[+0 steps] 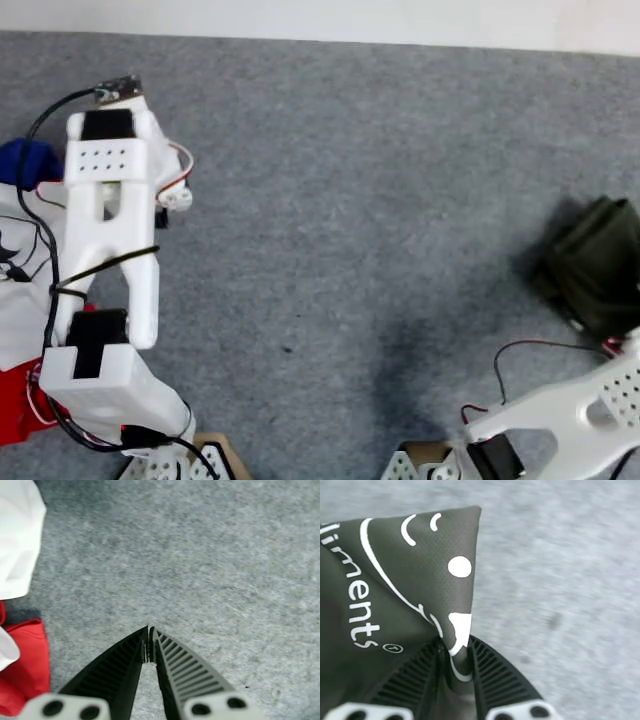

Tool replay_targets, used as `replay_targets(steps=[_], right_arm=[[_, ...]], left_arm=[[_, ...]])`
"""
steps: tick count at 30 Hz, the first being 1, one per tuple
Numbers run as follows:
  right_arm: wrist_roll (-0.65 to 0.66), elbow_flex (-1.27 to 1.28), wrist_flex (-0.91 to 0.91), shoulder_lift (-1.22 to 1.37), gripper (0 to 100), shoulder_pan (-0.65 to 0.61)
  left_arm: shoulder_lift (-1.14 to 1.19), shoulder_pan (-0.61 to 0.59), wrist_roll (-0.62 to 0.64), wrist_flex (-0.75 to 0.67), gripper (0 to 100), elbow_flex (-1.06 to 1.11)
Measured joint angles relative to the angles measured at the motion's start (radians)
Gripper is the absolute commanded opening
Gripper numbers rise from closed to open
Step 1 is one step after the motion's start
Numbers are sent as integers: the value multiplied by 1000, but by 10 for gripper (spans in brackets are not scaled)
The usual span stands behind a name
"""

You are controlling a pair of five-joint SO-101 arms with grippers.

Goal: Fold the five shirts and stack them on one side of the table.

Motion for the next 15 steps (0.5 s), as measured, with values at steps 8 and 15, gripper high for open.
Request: replay_targets(steps=[8,15], right_arm=[[121,75,0,0,7,199],[249,301,-104,0,7,370]], left_arm=[[0,55,11,0,34,46],[0,80,11,-14,37,72]])
